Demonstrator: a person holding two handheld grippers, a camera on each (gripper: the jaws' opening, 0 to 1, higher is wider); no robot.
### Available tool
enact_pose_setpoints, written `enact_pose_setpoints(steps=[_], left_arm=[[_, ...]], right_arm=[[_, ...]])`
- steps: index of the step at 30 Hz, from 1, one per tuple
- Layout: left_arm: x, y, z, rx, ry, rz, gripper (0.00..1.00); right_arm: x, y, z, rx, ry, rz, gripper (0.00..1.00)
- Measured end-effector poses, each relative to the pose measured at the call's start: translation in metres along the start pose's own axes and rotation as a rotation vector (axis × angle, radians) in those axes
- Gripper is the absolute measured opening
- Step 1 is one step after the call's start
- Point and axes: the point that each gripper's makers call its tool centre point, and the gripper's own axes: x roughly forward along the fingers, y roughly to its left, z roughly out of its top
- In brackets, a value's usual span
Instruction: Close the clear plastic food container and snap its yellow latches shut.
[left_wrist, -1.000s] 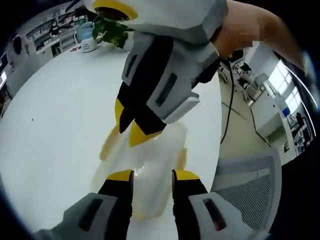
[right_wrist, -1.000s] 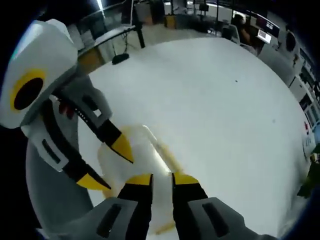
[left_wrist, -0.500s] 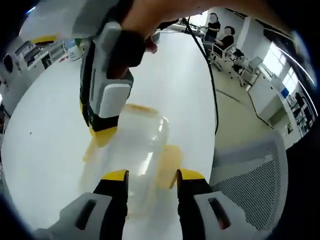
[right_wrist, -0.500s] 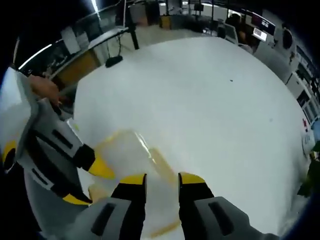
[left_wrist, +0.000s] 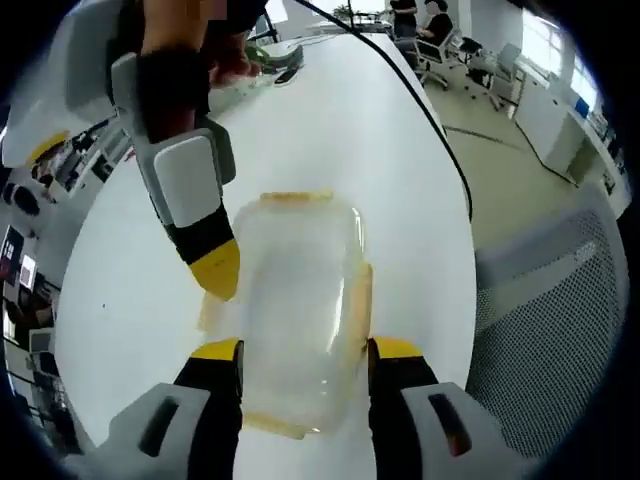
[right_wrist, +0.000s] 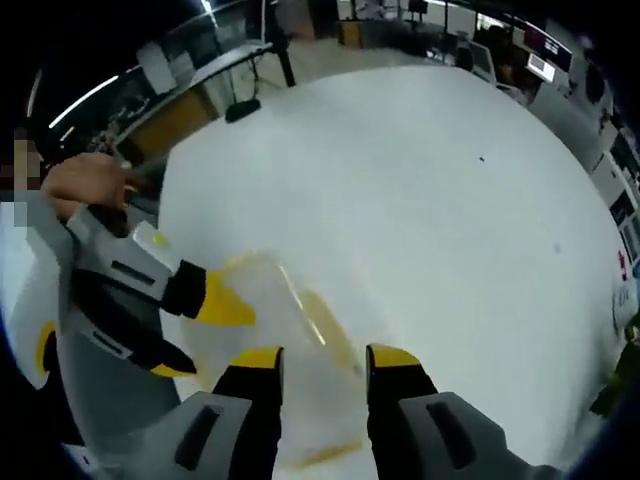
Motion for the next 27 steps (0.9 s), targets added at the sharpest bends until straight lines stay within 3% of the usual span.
enact_pose_setpoints(steps=[7, 10, 15, 27], left_arm=[[-0.004, 0.003, 0.008, -0.033, -0.028, -0.009, 0.46], [-0.003, 0.003, 0.006, -0.036, -0.010, -0.021, 0.46], [-0.001, 0.001, 0.004, -0.049, 0.000, -0.018, 0.46], [0.004, -0.003, 0.006, 0.004, 0.039, 0.012, 0.47]], right_arm=[[0.001, 0.009, 0.004, -0.035, 0.009, 0.071, 0.31], [0.004, 0.020, 0.003, -0.080, 0.018, 0.152, 0.31], [0.013, 0.015, 0.000, -0.120, 0.059, 0.151, 0.34], [0.016, 0.013, -0.006, -0.064, 0.087, 0.244, 0.32]])
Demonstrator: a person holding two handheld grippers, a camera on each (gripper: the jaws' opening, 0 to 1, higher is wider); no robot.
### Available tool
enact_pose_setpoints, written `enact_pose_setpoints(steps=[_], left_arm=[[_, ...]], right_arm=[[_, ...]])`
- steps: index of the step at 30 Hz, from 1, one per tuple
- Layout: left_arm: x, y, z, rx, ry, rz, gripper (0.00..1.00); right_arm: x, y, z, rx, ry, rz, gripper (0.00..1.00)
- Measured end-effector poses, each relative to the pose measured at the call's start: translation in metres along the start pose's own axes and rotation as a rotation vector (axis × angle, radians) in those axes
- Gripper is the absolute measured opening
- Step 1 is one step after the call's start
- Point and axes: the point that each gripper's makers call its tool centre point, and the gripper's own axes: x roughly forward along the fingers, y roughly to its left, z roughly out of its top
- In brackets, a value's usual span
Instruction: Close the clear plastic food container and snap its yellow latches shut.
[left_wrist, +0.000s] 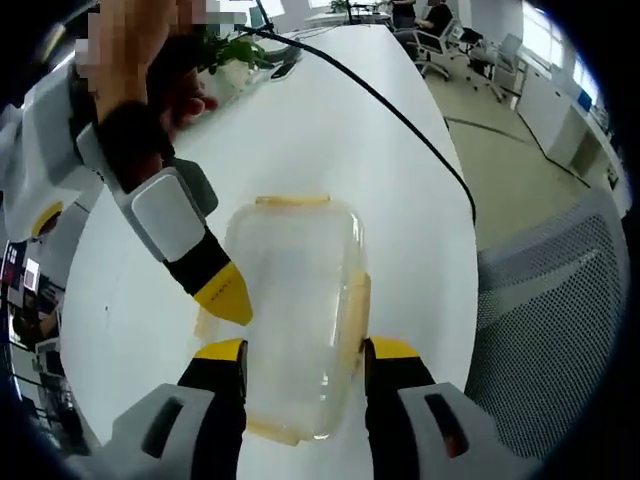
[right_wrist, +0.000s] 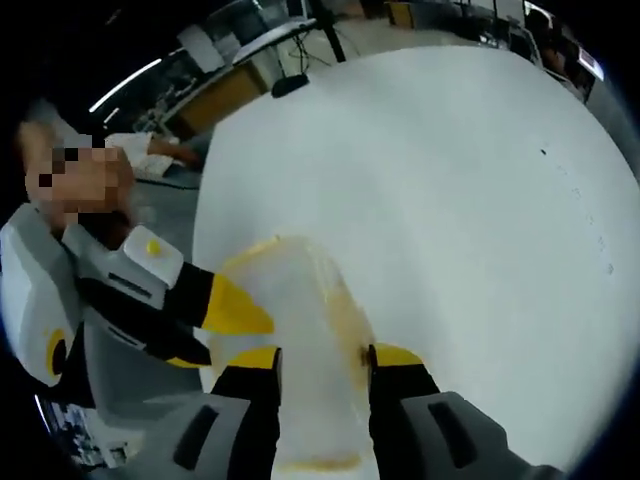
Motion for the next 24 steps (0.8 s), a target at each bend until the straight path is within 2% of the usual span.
enact_pose_setpoints(steps=[12, 24], left_arm=[[0.0000, -0.0015, -0.0009, -0.004, 0.009, 0.014, 0.45], [0.0002, -0.0013, -0.0011, 0.003, 0.029, 0.013, 0.45]], right_arm=[[-0.0002, 0.0023, -0.0031, -0.002, 0.030, 0.030, 0.29], [-0.0001, 0.0022, -0.0031, 0.002, 0.028, 0.031, 0.28]])
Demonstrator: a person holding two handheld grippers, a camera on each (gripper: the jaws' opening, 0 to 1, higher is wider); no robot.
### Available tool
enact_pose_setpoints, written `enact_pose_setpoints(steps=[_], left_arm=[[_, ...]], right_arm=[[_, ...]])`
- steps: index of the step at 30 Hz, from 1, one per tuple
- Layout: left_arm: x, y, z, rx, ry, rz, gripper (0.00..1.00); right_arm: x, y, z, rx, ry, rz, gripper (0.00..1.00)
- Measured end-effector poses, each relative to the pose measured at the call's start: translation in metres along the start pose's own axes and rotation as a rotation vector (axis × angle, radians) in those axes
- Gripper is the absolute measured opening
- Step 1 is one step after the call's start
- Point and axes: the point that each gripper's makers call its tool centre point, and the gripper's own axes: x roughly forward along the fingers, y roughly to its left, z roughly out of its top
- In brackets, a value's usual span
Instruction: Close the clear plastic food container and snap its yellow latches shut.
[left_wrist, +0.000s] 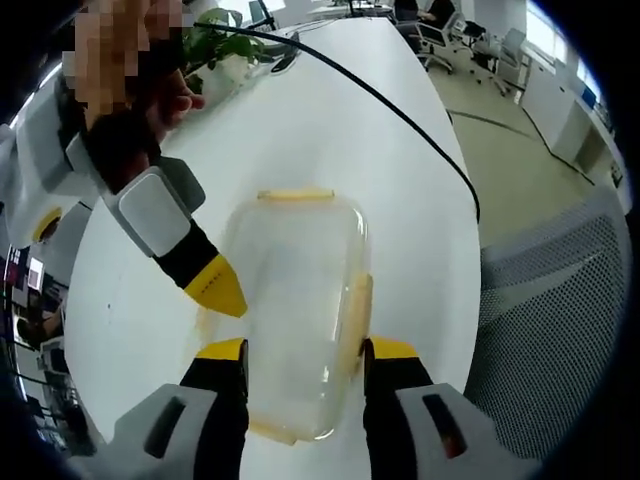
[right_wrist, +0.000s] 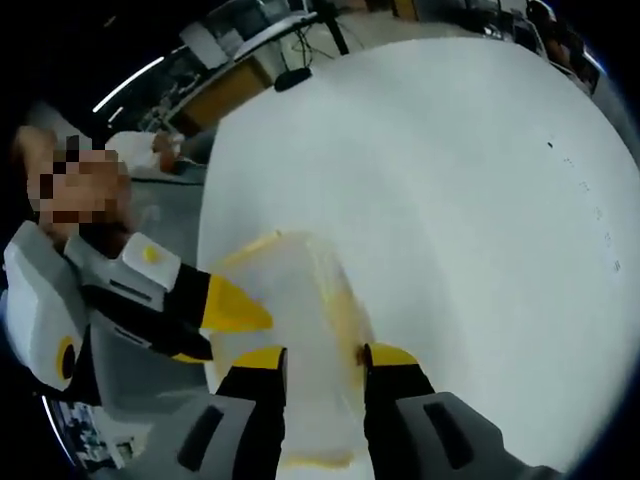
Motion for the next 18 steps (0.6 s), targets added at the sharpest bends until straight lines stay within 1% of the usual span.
enact_pose_setpoints(steps=[5, 11, 13, 15, 16, 17, 18], left_arm=[[0.0002, 0.0004, -0.0003, 0.005, -0.003, 0.003, 0.44], [0.0013, 0.0001, -0.0006, 0.026, -0.005, 0.028, 0.43], [0.0011, 0.0007, -0.0010, 0.019, -0.011, 0.025, 0.43], [0.0012, 0.0005, -0.0008, 0.026, -0.014, 0.032, 0.42], [0.0058, 0.0029, 0.0028, 0.136, -0.020, 0.063, 0.42], [0.0030, -0.0010, -0.0007, 0.112, 0.001, 0.068, 0.41], [0.0010, -0.0026, 0.0005, 0.104, -0.002, 0.060, 0.41]], right_arm=[[0.0001, 0.0001, 0.0000, 0.012, -0.007, 0.010, 0.28], [0.0008, 0.0001, 0.0001, 0.024, -0.009, 0.016, 0.28], [0.0014, 0.0001, 0.0000, 0.024, -0.008, 0.016, 0.27], [0.0018, -0.0004, 0.0000, 0.037, -0.009, 0.020, 0.27], [0.0047, 0.0067, 0.0027, 0.069, -0.014, 0.064, 0.25], [0.0021, 0.0009, 0.0007, 0.049, -0.004, 0.031, 0.25], [0.0021, 0.0036, 0.0007, 0.066, -0.005, 0.044, 0.25]])
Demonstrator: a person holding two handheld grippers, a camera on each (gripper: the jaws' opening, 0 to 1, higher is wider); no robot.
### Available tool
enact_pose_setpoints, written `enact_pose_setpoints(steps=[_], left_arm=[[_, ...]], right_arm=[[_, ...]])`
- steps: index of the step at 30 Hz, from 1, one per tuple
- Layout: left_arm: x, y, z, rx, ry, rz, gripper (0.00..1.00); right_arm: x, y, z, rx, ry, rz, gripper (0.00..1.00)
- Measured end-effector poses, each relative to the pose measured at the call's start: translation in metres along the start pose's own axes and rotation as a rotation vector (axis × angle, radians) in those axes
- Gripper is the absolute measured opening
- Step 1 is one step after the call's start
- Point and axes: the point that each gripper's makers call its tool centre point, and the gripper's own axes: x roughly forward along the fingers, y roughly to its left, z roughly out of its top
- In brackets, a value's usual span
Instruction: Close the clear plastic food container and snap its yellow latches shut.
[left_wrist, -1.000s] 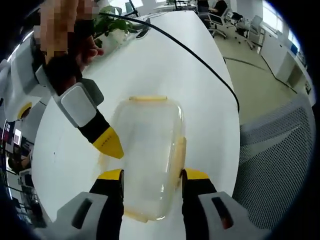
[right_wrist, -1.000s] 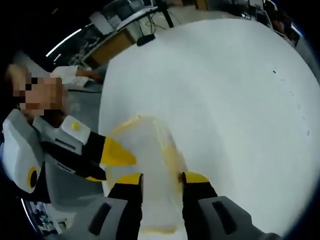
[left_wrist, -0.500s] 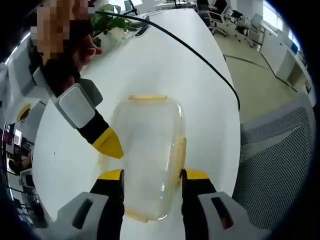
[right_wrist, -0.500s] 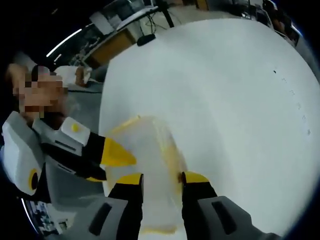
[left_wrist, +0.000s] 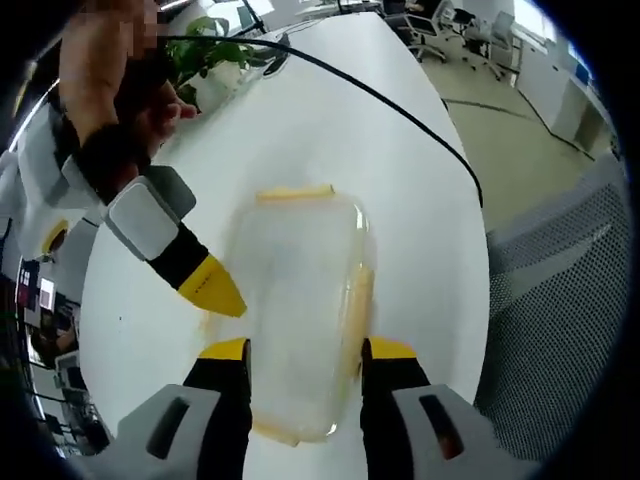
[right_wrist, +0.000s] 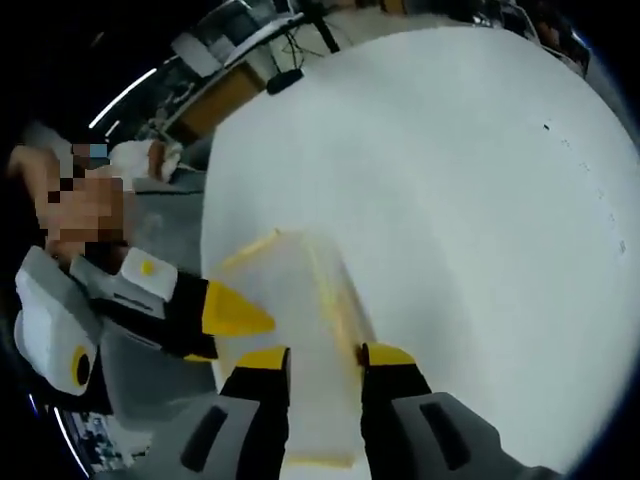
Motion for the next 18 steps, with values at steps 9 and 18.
enact_pose_setpoints(steps=[9, 18], left_arm=[[0.0010, 0.0019, -0.0041, 0.003, -0.008, -0.019, 0.43], [0.0006, 0.0009, -0.0044, 0.012, -0.005, -0.019, 0.44]], right_arm=[[-0.0028, 0.0001, -0.0040, 0.001, -0.009, -0.009, 0.26], [-0.0034, -0.0013, -0.0047, 0.000, -0.026, -0.021, 0.26]])
